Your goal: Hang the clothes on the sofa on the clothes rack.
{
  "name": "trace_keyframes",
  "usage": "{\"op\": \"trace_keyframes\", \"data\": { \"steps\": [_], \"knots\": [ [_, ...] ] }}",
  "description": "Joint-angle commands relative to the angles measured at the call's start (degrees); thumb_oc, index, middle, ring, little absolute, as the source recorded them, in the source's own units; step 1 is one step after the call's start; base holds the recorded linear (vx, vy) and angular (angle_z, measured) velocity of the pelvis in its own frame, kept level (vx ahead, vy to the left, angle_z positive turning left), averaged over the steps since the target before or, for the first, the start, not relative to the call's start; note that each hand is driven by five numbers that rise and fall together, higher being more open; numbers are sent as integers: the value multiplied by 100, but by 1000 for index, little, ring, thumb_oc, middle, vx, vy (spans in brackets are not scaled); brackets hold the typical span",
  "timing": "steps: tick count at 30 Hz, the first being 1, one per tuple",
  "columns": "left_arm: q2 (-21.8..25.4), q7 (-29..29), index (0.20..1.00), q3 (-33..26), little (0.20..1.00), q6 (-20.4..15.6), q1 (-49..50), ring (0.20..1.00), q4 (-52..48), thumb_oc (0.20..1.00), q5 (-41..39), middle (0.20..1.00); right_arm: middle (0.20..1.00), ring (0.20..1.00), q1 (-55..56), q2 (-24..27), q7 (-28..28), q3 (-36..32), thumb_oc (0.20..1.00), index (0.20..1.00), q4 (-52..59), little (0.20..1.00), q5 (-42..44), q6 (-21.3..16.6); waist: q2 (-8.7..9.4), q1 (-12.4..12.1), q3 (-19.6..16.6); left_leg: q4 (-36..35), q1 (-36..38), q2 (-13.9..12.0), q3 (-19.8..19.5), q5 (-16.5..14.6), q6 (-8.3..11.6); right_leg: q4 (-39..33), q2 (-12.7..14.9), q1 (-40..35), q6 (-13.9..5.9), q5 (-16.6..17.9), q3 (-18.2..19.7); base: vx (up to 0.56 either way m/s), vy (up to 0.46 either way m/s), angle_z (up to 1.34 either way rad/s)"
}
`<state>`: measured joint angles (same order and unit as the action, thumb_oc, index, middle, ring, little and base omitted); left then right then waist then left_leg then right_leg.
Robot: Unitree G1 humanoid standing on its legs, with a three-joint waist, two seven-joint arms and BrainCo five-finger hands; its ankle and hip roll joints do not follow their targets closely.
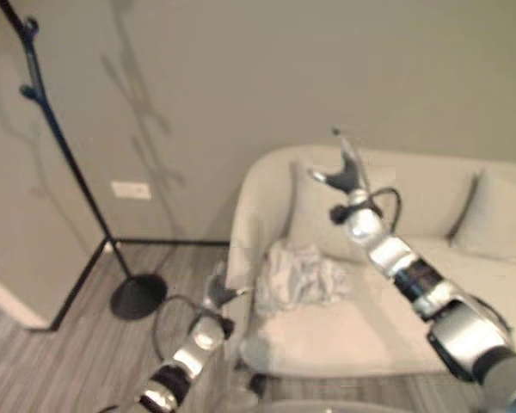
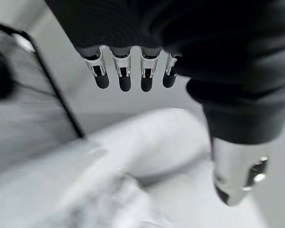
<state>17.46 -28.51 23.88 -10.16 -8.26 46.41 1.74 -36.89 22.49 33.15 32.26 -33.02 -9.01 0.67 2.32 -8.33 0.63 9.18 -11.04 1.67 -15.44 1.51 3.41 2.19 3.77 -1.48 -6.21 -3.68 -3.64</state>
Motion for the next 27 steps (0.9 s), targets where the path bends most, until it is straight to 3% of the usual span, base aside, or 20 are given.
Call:
{"op": "trace_keyframes", "data": {
  "steps": [1, 10, 13, 19, 27],
  "knots": [
    [-64, -358, 1000, 120, 1000, -412, -333, 1000, 627, 1000, 265, 1000, 1000, 1000, -362, -165, 398, -153, 1000, 1000, -682, 1000, -339, -184, 181, -198, 167, -1235, 103, 105, 23, 937, -37, 35, -320, -469, 236, -269, -262, -48, -28, 15],
    [-82, -834, 1000, -179, 1000, -541, -356, 1000, 1556, 1000, 214, 1000, 1000, 1000, -232, -878, 630, 437, 1000, 1000, -3170, 1000, -436, -321, 179, -593, 630, -975, -350, 230, -176, 943, -17, 10, -297, -187, 202, -208, -398, -22, -25, 24],
    [45, -1012, 1000, -302, 1000, -544, -474, 1000, 1724, 1000, 126, 1000, 1000, 1000, -258, -1134, 728, 503, 1000, 1000, -3994, 1000, -460, -231, 154, -892, 893, -754, -640, 340, -336, 913, -11, 18, -269, -33, 192, -195, -530, 3, -41, 18],
    [203, -1357, 1000, -323, 1000, -500, -693, 1000, 2031, 1000, 223, 1000, 1000, 1000, -452, -1009, 1100, 469, 1000, 1000, -4452, 1000, -509, -164, 38, -1204, 1301, -523, -1030, 450, -528, 883, 5, 64, -237, 247, 177, -227, -708, 19, -34, 24],
    [355, -1862, 1000, -129, 1000, -435, -829, 1000, 2059, 1000, 717, 1000, 1000, 1000, -887, -502, 1684, 469, 1000, 1000, -4629, 1000, -762, 54, -16, -1359, 1819, -121, -1545, 459, -483, 714, -9, 53, -153, 608, 144, -192, -648, 48, -6, 14]
  ]
}}
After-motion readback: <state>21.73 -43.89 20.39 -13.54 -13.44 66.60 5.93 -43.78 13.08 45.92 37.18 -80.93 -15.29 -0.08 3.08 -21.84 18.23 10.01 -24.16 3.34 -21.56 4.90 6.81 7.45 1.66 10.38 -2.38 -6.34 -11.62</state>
